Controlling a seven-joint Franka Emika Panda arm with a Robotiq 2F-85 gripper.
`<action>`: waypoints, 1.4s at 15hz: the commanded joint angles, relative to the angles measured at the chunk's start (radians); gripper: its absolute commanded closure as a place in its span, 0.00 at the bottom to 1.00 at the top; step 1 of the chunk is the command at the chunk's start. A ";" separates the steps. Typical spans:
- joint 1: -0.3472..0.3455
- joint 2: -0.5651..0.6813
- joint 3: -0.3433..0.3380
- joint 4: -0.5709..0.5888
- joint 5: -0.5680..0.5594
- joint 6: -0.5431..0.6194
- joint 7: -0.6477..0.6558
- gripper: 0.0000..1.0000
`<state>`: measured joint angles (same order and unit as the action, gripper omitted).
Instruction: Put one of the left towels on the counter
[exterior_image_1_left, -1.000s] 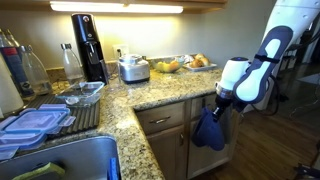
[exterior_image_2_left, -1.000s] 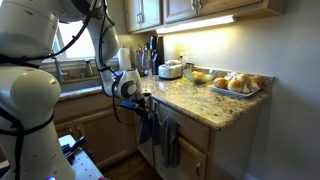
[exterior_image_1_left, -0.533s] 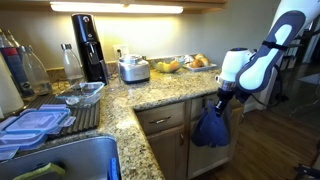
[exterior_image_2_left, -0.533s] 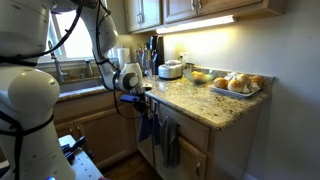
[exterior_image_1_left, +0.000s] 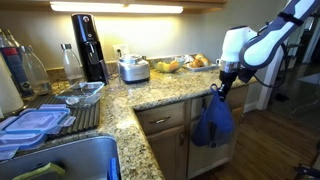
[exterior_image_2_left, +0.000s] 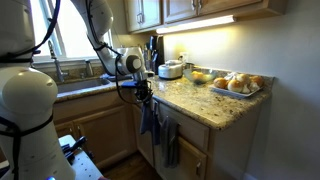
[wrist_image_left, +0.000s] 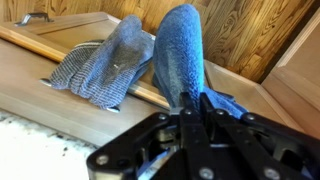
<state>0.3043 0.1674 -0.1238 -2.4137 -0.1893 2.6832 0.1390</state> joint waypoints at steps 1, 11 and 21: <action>-0.075 -0.102 0.055 0.029 -0.044 -0.133 0.030 0.93; -0.175 -0.062 0.094 0.342 -0.148 -0.265 0.107 0.94; -0.183 0.181 0.063 0.552 -0.150 -0.149 0.122 0.94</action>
<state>0.1311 0.2843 -0.0556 -1.9133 -0.3288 2.4846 0.2416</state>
